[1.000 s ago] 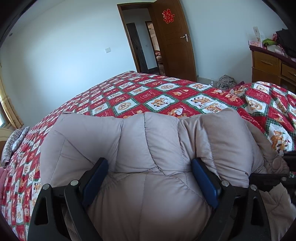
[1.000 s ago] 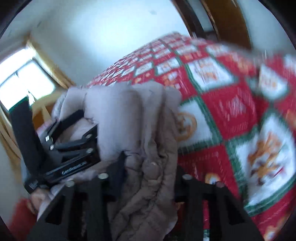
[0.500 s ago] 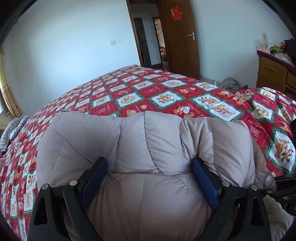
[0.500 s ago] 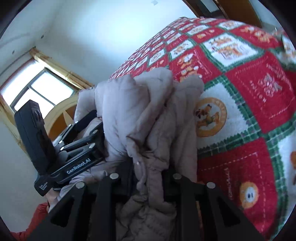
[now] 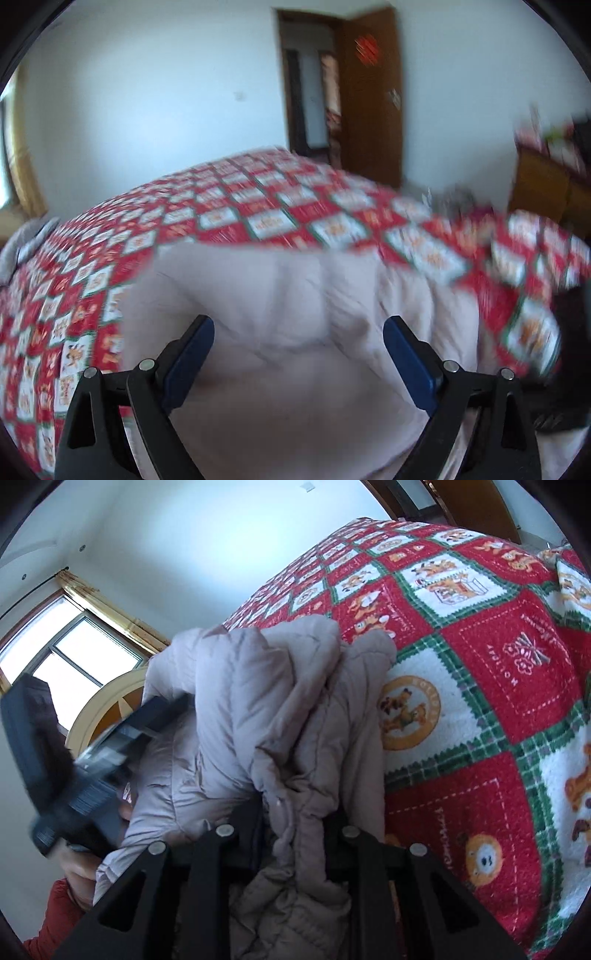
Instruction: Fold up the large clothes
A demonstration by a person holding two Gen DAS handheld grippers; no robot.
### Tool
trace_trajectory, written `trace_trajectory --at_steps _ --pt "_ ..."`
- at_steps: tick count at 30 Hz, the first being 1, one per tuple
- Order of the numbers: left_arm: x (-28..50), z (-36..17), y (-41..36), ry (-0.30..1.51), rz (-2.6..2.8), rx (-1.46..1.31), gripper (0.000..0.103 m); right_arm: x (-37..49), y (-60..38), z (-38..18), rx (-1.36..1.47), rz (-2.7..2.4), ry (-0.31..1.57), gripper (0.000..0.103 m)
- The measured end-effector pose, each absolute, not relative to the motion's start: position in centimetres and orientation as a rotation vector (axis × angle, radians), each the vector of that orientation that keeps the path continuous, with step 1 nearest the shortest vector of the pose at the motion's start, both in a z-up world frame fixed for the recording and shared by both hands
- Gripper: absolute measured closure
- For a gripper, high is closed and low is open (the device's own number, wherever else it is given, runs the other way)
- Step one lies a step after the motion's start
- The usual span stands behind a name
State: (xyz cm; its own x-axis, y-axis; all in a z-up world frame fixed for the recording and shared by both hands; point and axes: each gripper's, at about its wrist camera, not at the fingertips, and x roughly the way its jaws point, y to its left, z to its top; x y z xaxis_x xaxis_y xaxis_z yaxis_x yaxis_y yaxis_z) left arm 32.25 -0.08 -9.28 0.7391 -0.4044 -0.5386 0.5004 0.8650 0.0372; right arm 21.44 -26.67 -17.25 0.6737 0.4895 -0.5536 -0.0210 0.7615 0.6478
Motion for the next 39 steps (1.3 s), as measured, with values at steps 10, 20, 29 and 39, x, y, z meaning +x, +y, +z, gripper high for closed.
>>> trace_trajectory --at_steps 10,20,29,39 --pt "41.1 -12.5 -1.1 0.709 -0.294 0.219 0.01 21.4 -26.5 -17.1 0.644 0.312 0.779 0.08" --pt "41.4 -15.4 -2.1 0.72 -0.26 0.248 0.009 21.9 -25.9 -17.2 0.635 0.311 0.768 0.077" --pt "41.3 -15.8 -2.5 0.715 -0.24 0.279 0.009 21.8 -25.9 -17.1 0.633 0.307 0.769 0.077" --pt "41.3 -15.8 -2.5 0.715 -0.241 0.277 0.009 21.7 -25.9 -17.2 0.641 0.31 0.761 0.077"
